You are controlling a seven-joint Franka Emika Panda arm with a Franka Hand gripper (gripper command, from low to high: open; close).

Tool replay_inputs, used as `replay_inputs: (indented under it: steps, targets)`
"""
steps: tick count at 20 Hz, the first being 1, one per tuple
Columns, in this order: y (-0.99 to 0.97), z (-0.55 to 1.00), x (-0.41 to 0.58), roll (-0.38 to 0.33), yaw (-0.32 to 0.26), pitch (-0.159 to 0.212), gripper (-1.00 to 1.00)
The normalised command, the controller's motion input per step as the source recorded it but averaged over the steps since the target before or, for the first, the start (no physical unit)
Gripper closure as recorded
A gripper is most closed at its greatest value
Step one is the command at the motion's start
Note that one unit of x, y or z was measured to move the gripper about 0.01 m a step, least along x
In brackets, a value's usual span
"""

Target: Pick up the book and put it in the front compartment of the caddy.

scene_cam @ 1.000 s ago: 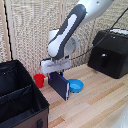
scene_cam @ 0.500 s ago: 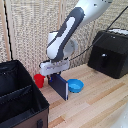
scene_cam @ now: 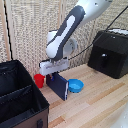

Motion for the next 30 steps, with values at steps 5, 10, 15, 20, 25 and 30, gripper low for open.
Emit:
replay_inputs:
  steps: [5, 10, 15, 20, 25, 30]
  targets:
    - [-0.11, 1.00, -0.033, 0.013, -0.125, 0.032, 1.00]
    - [-0.16, 1.00, -0.057, 0.006, -0.167, 0.055, 1.00]
    - [-0.04, 0.85, -0.159, 0.050, -0.239, 0.012, 1.00]
    - [0.00, 0.72, -0.101, 0.048, -0.307, -0.013, 1.00]
    - [0.00, 0.48, -0.053, 0.062, -0.330, 0.000, 1.00]
    - [0.00, 0.38, -0.077, 0.066, -0.325, 0.004, 1.00]
